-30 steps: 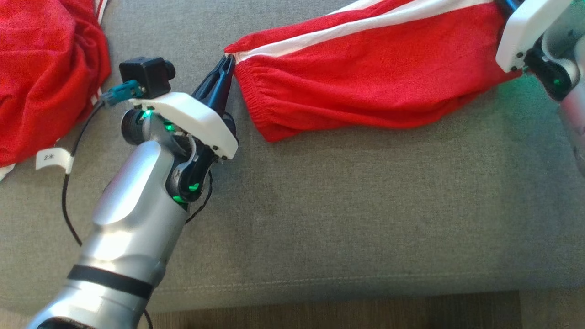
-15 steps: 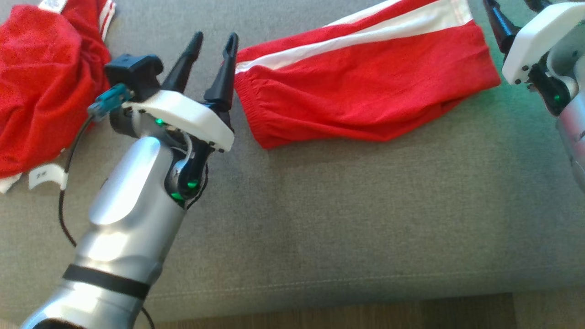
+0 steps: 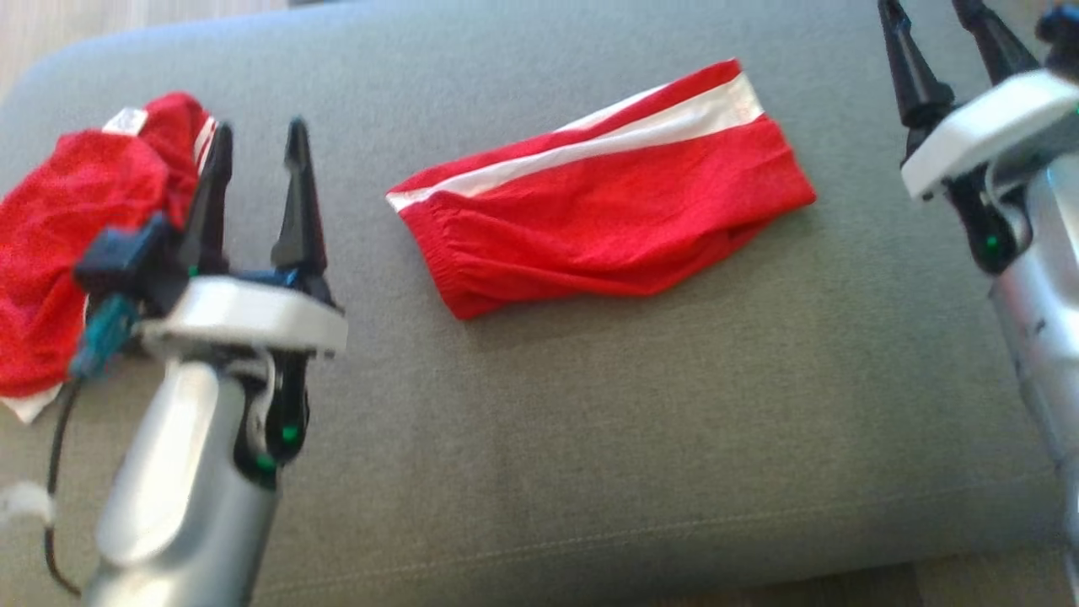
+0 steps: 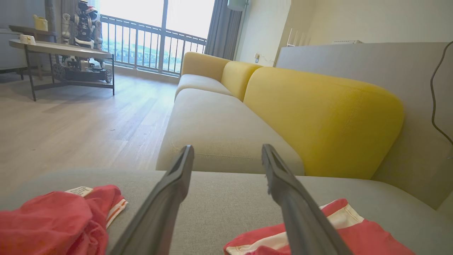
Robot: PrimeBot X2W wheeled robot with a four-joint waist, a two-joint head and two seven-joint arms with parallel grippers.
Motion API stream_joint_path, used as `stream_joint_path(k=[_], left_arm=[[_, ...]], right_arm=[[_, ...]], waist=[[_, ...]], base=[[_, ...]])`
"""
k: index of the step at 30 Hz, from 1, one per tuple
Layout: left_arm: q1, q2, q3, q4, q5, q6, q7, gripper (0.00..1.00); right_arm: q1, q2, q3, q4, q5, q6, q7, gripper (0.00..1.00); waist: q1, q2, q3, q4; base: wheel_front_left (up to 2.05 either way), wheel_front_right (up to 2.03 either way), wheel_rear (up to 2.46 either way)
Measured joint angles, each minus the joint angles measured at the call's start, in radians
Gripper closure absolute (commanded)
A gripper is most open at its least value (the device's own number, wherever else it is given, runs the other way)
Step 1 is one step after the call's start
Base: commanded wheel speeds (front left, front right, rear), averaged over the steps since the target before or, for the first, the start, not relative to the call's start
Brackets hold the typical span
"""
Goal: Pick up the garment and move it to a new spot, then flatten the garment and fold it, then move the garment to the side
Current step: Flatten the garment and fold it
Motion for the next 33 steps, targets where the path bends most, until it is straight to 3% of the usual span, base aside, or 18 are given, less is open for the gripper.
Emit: stream_joint_path(k=[4, 8, 12, 16, 24, 33], left_arm=[[0.129, -0.011, 0.036, -0.047, 0.073, 0.009, -0.004, 0.0], [0.242, -0.041, 0.067, -0.062, 0.138, 0.009, -0.004, 0.0], [0.329, -0.071, 0.098, -0.073, 0.209, 0.007, -0.004, 0.0], [0.393, -0.102, 0.128, -0.104, 0.271, -0.002, -0.004, 0.0], [0.483, -0.138, 0.171, -0.115, 0.323, -0.038, -0.004, 0.0], [0.481, -0.146, 0.174, -0.114, 0.344, -0.062, -0.004, 0.0]], right_arm=[[0.192, 0.027, -0.155, -0.229, -0.127, 0.0, -0.002, 0.0], [0.432, 0.121, -0.274, -0.425, -0.249, 0.0, -0.002, 0.0], [0.606, 0.206, -0.338, -0.534, -0.338, 0.0, -0.002, 0.0], [0.702, 0.239, -0.379, -0.616, -0.38, 0.0, -0.002, 0.0], [0.829, 0.261, -0.397, -0.646, -0.373, 0.0, -0.002, 0.0], [0.829, 0.264, -0.397, -0.605, -0.343, 0.0, -0.002, 0.0]], waist=[[0.0, 0.0, -0.047, -0.018], [0.0, 0.0, -0.09, -0.028], [0.0, 0.0, -0.122, -0.036], [0.0, 0.0, -0.143, -0.042], [0.0, 0.0, -0.163, -0.037], [0.0, 0.0, -0.148, -0.014]], base=[[0.0, 0.0, 0.0], [0.0, 0.0, 0.0], [0.0, 0.0, 0.0], [0.0, 0.0, 0.0], [0.0, 0.0, 0.0], [0.0, 0.0, 0.0]])
